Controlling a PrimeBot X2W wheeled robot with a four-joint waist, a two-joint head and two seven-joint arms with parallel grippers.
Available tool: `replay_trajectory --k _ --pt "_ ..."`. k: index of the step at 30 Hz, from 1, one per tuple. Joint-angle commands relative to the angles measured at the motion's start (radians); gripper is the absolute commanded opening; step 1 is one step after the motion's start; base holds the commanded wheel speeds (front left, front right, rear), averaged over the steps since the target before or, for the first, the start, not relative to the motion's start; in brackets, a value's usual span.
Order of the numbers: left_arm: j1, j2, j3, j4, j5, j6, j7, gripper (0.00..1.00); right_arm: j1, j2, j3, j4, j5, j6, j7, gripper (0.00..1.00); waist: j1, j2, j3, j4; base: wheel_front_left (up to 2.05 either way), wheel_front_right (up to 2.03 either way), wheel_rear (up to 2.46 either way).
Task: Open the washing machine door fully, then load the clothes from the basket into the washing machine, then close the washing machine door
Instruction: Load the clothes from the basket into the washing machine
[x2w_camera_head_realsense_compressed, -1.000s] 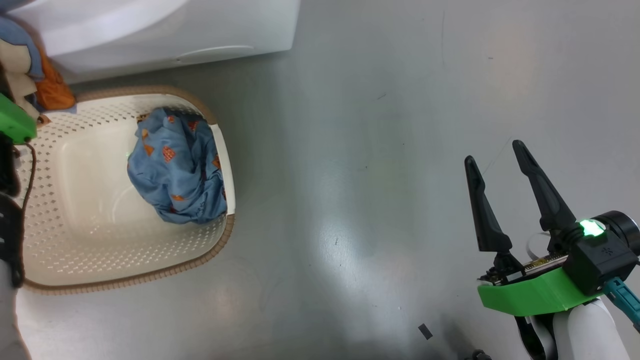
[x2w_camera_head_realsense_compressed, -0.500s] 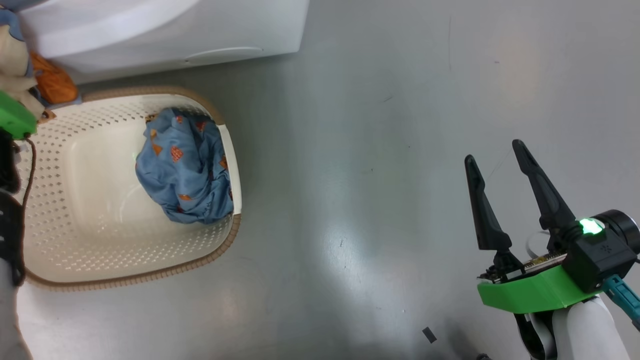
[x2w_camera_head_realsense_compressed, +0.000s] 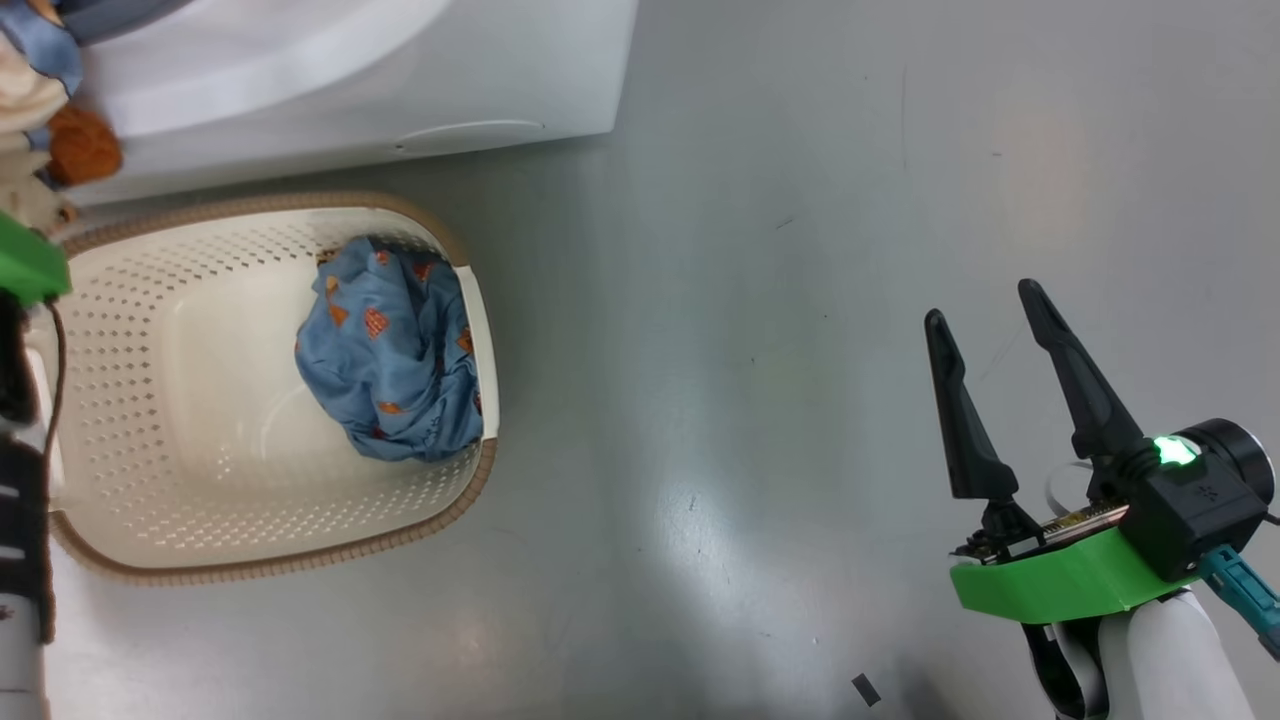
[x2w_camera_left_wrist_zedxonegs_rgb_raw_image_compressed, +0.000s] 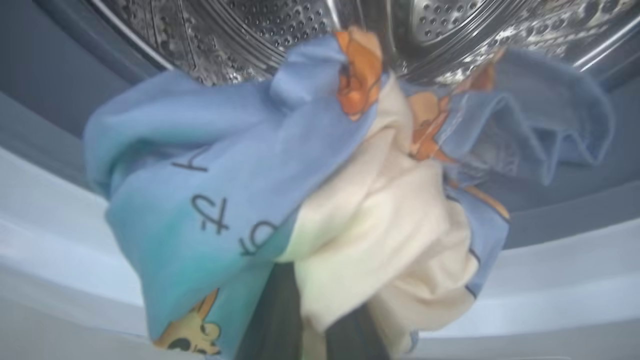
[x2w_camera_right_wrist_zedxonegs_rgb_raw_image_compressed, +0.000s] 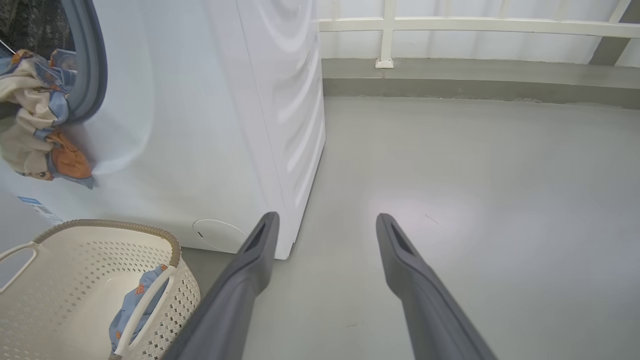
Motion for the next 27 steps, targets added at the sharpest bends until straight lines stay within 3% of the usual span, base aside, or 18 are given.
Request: replay_trajectory --k 1,9,16,22,27 --pt "-0.021 0.057 0.015 -0.069 0.012 -0.010 -0.021 0.00 0.015 0.001 0.024 -0.018 0.013 0.002 -0.007 1.00 0.0000 0.0000 -0.001 0.000 0.00 0.00 0.00" --pt "0.047 0.062 0.002 -0.236 -0.002 -0.016 -0.014 0.00 0.014 0.001 0.031 -0.007 0.025 0.002 -0.011 1.00 0.0000 0.0000 -0.003 -0.008 0.00 0.00 0.00" --pt "-0.031 0.103 -0.008 -0.298 -0.042 -0.019 0.061 0.00 0.007 0.001 0.032 -0.011 0.029 0.002 -0.012 1.00 0.0000 0.0000 0.027 -0.016 0.00 0.00 0.00" --pt "-0.196 0.191 -0.033 -0.286 -0.082 -0.021 0.159 0.00 -0.002 0.001 0.032 -0.020 0.028 0.002 -0.013 1.00 0.0000 0.0000 0.071 -0.030 0.00 0.00 0.00" --pt "-0.345 0.281 -0.108 -0.235 -0.155 -0.022 0.222 0.00 -0.014 0.001 0.040 -0.028 0.038 0.002 -0.013 1.00 0.0000 0.0000 0.106 -0.048 0.00 0.00 0.00"
